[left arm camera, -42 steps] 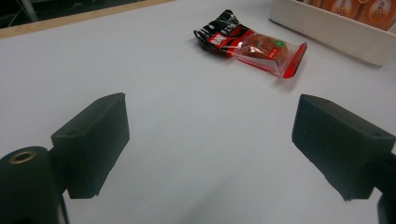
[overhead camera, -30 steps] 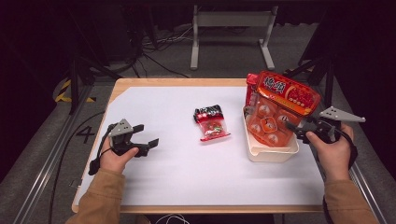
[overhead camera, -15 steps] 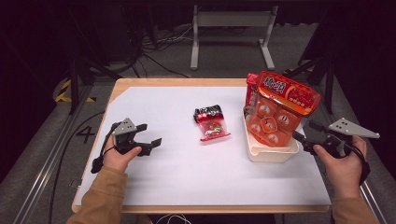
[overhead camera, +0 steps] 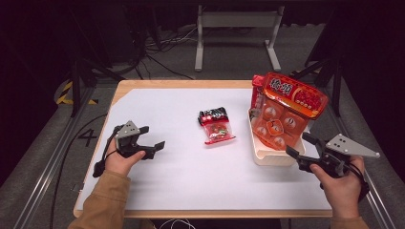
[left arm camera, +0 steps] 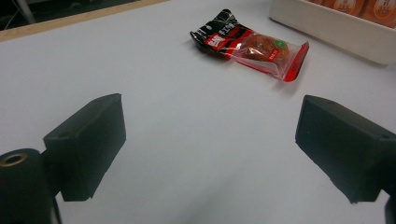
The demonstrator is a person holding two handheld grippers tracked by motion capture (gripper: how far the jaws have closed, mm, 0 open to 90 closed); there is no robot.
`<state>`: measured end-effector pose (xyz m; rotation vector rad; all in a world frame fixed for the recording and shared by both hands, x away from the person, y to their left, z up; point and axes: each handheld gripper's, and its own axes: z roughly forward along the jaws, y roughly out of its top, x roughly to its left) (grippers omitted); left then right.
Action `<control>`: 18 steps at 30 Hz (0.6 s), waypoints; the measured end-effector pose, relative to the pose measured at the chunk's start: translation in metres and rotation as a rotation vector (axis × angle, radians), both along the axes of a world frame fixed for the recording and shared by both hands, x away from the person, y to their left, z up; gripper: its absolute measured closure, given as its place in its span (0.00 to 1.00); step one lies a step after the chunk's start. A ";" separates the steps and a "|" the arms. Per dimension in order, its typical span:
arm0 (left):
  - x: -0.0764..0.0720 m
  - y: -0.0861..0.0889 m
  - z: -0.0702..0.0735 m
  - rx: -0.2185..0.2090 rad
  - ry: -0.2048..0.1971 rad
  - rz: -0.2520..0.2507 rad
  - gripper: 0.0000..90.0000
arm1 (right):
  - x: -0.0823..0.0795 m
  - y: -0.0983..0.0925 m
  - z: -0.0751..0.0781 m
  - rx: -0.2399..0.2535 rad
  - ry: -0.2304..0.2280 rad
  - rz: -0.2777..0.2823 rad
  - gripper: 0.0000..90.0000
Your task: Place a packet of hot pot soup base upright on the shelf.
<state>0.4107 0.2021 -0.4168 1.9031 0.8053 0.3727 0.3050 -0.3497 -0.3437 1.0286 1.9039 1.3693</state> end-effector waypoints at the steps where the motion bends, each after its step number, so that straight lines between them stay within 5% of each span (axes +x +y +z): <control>1: 0.000 0.000 0.000 -0.003 0.006 0.002 0.10 | -0.001 0.005 -0.002 -0.001 0.002 0.016 0.26; 10: 0.000 0.000 0.000 -0.019 0.006 0.008 0.10 | -0.002 0.020 -0.015 -0.041 0.009 0.105 0.26; 18: 0.000 -0.003 0.003 -0.024 0.019 0.003 0.11 | -0.007 0.032 -0.019 -0.011 -0.020 0.195 0.25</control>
